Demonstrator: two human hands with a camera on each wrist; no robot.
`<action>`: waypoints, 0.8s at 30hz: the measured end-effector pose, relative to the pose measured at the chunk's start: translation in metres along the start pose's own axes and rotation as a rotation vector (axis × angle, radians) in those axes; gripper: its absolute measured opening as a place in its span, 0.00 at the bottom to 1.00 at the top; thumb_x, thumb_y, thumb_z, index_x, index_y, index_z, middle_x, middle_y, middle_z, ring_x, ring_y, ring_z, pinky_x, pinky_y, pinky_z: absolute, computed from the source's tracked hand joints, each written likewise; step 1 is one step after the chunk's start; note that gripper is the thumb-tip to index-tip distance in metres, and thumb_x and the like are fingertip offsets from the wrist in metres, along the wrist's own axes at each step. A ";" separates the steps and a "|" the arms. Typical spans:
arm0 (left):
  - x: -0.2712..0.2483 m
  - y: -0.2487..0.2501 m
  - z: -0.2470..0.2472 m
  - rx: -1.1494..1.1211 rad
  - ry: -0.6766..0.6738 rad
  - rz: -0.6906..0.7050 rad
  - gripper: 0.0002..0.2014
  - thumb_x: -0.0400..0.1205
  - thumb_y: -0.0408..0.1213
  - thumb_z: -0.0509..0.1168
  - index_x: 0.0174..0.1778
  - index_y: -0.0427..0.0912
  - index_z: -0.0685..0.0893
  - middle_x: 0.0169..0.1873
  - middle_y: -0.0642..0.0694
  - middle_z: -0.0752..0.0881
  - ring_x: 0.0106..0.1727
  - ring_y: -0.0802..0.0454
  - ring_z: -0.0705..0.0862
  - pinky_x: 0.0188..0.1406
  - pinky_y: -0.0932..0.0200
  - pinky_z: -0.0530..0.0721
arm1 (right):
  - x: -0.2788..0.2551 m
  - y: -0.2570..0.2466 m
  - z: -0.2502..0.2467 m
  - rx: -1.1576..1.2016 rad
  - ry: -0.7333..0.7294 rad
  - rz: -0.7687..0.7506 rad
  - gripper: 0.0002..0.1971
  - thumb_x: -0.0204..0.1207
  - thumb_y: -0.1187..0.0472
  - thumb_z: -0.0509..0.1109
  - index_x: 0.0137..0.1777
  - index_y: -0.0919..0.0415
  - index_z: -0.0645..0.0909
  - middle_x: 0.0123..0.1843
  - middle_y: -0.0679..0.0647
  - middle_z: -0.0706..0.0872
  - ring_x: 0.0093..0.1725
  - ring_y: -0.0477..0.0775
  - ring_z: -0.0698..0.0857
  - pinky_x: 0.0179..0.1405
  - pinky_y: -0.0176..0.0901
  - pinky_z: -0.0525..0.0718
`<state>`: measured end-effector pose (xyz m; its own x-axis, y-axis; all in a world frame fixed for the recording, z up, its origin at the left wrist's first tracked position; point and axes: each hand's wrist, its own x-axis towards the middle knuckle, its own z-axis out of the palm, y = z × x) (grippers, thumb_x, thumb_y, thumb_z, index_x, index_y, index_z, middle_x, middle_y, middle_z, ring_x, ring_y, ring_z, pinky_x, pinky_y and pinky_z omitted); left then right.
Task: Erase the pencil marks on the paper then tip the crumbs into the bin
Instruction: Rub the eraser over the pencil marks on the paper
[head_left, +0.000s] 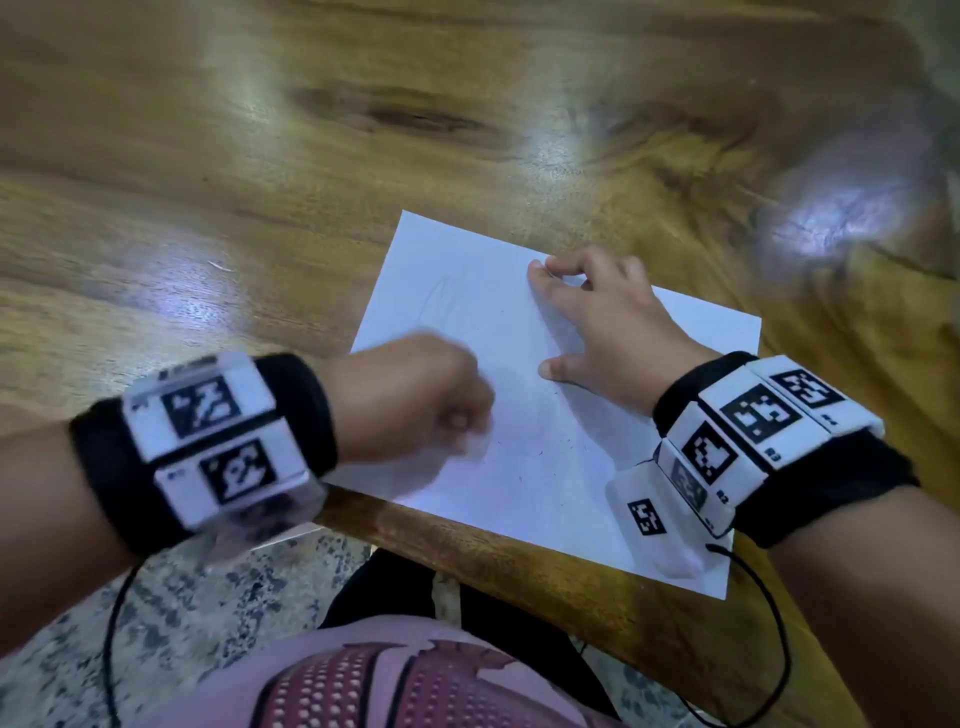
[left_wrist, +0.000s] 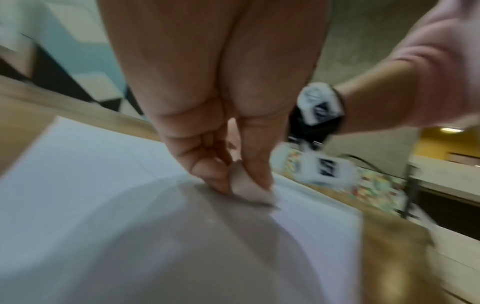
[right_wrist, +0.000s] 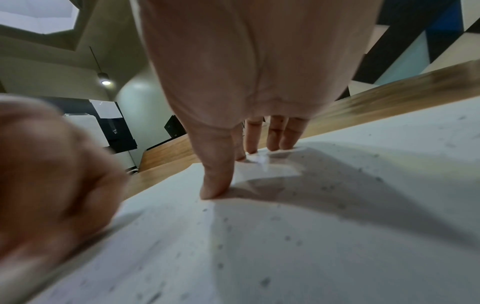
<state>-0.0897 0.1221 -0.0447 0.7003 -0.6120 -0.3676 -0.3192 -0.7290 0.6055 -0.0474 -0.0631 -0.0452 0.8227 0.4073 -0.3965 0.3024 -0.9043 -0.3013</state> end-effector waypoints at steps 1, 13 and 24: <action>0.008 -0.002 -0.010 0.031 0.093 -0.023 0.05 0.70 0.43 0.72 0.37 0.47 0.87 0.31 0.52 0.80 0.34 0.54 0.76 0.30 0.74 0.67 | 0.000 -0.001 0.000 -0.002 -0.001 0.002 0.42 0.70 0.53 0.74 0.81 0.49 0.55 0.77 0.47 0.59 0.71 0.56 0.58 0.72 0.44 0.64; -0.006 -0.009 -0.003 0.012 -0.035 -0.069 0.01 0.71 0.35 0.71 0.36 0.45 0.87 0.32 0.55 0.82 0.32 0.62 0.78 0.32 0.80 0.67 | -0.001 -0.002 -0.001 -0.008 -0.013 0.008 0.42 0.71 0.53 0.74 0.81 0.50 0.54 0.77 0.46 0.58 0.72 0.54 0.58 0.73 0.45 0.65; -0.021 -0.011 0.010 -0.051 0.041 -0.052 0.04 0.73 0.35 0.70 0.33 0.47 0.85 0.34 0.54 0.79 0.34 0.58 0.79 0.36 0.63 0.75 | -0.001 -0.002 -0.001 -0.002 -0.033 0.020 0.42 0.71 0.54 0.73 0.81 0.50 0.53 0.77 0.45 0.57 0.72 0.53 0.58 0.73 0.44 0.63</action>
<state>-0.1071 0.1398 -0.0502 0.7411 -0.5597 -0.3708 -0.2492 -0.7421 0.6222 -0.0486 -0.0616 -0.0429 0.8123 0.3935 -0.4305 0.2874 -0.9124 -0.2916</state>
